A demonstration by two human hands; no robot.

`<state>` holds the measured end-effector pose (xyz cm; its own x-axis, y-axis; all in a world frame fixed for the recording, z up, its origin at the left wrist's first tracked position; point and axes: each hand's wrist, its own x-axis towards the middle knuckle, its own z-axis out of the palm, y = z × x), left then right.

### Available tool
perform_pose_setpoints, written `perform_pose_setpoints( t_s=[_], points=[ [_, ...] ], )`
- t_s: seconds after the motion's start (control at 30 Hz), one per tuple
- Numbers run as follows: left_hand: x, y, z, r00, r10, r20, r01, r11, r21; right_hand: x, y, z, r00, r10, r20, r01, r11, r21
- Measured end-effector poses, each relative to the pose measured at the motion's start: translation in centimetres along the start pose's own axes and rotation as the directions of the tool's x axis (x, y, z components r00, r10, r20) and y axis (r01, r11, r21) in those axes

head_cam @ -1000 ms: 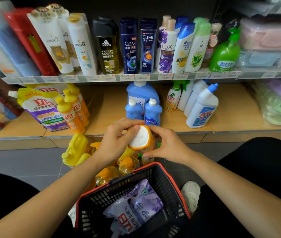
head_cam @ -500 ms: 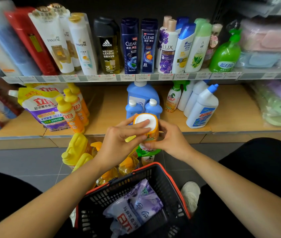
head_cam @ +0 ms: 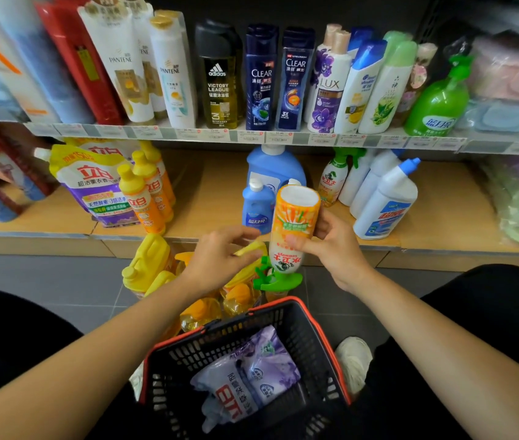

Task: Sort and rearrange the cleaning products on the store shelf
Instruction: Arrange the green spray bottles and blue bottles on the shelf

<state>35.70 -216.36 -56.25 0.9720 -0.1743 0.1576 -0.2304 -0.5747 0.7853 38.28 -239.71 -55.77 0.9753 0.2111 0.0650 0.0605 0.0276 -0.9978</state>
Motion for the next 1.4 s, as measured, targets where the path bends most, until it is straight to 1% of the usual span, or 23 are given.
perform_pose_setpoints(
  t_s=[0.03,0.07,0.13,0.17,0.27,0.33,0.5,0.53,0.57,0.6,0.67,0.73,0.77,0.8,0.83,0.87,0.9,1.0,1.13,1.2,1.27,1.33,1.4],
  points=[
    [-0.1,-0.7,0.3,0.992,-0.037,0.121,0.027,0.996,0.087,0.2,-0.1,-0.1,1.0,0.004,-0.013,-0.004,1.0,0.028],
    [-0.2,-1.3,0.6,0.968,-0.063,0.245,0.02,0.984,0.176,0.4,-0.2,-0.2,1.0,0.007,-0.03,-0.005,0.999,0.05],
    [-0.4,-2.0,1.3,0.904,-0.042,0.426,-0.098,0.948,0.302,0.7,-0.4,-0.6,0.997,0.024,-0.07,-0.017,0.996,0.089],
    [-0.4,-2.0,1.7,0.882,-0.006,0.471,-0.161,0.936,0.313,0.8,-0.4,-0.8,0.995,0.04,-0.087,-0.031,0.994,0.104],
    [-0.1,-1.4,2.2,0.871,0.13,0.474,-0.291,0.913,0.285,1.1,-0.9,-1.6,0.985,0.103,-0.135,-0.089,0.99,0.109],
    [0.3,-0.7,2.3,0.85,0.189,0.492,-0.368,0.881,0.297,1.3,-1.1,-2.3,0.976,0.149,-0.157,-0.136,0.987,0.089],
    [0.9,0.5,3.0,0.778,0.208,0.593,-0.494,0.785,0.374,1.3,-1.1,-3.3,0.946,0.296,-0.132,-0.293,0.955,0.041],
    [1.0,0.7,3.1,0.773,0.217,0.596,-0.505,0.779,0.372,1.3,-1.0,-3.4,0.939,0.319,-0.13,-0.316,0.948,0.042],
    [1.0,0.9,3.2,0.77,0.233,0.595,-0.503,0.794,0.34,1.2,-0.9,-3.6,0.934,0.334,-0.127,-0.331,0.943,0.045],
    [0.9,1.1,3.3,0.765,0.26,0.589,-0.49,0.829,0.27,1.1,-0.9,-3.8,0.931,0.346,-0.116,-0.343,0.938,0.046],
    [0.8,1.8,3.6,0.77,0.315,0.555,-0.414,0.908,0.059,0.6,-1.4,-4.1,0.928,0.37,-0.049,-0.366,0.928,0.063],
    [1.1,2.8,3.8,0.828,0.296,0.476,-0.23,0.954,-0.193,-0.2,-2.2,-4.8,0.913,0.399,0.084,-0.407,0.905,0.124],
    [1.5,3.4,3.9,0.865,0.25,0.435,-0.111,0.941,-0.32,-0.7,-2.6,-5.3,0.899,0.406,0.165,-0.43,0.89,0.153],
    [1.9,3.8,3.8,0.895,0.205,0.396,-0.017,0.903,-0.43,-1.2,-2.9,-5.8,0.883,0.402,0.242,-0.447,0.879,0.169],
    [2.3,4.0,3.8,0.92,0.165,0.356,0.041,0.862,-0.504,-1.7,-3.1,-6.0,0.872,0.385,0.301,-0.446,0.879,0.167],
    [2.6,4.2,3.8,0.937,0.127,0.325,0.073,0.838,-0.541,-2.1,-3.2,-6.1,0.875,0.361,0.322,-0.424,0.893,0.152],
    [2.6,4.3,3.9,0.946,0.095,0.308,0.099,0.825,-0.557,-2.4,-3.2,-6.1,0.894,0.332,0.301,-0.382,0.916,0.123],
    [2.1,4.4,4.7,0.945,0.001,0.327,0.198,0.793,-0.576,-2.4,-3.0,-5.2,0.945,0.263,0.197,-0.267,0.964,-0.008],
    [1.9,4.0,4.8,0.941,-0.067,0.332,0.262,0.765,-0.588,-1.9,-2.8,-4.9,0.971,0.173,0.164,-0.151,0.979,-0.14],
    [2.2,3.8,4.9,0.939,-0.079,0.334,0.265,0.787,-0.558,-1.7,-2.9,-5.3,0.982,0.12,0.147,-0.087,0.974,-0.21],
    [2.7,3.6,5.1,0.942,-0.084,0.325,0.244,0.837,-0.49,-1.4,-2.9,-5.6,0.987,0.076,0.14,-0.032,0.954,-0.298],
    [3.4,3.1,5.3,0.951,-0.072,0.3,0.198,0.888,-0.415,-1.1,-2.5,-6.2,0.993,0.047,0.104,-0.003,0.922,-0.388],
    [4.4,2.3,5.4,0.96,-0.052,0.277,0.142,0.938,-0.316,-0.6,-1.7,-7.1,0.998,0.04,0.044,-0.014,0.876,-0.482]
  ],
)
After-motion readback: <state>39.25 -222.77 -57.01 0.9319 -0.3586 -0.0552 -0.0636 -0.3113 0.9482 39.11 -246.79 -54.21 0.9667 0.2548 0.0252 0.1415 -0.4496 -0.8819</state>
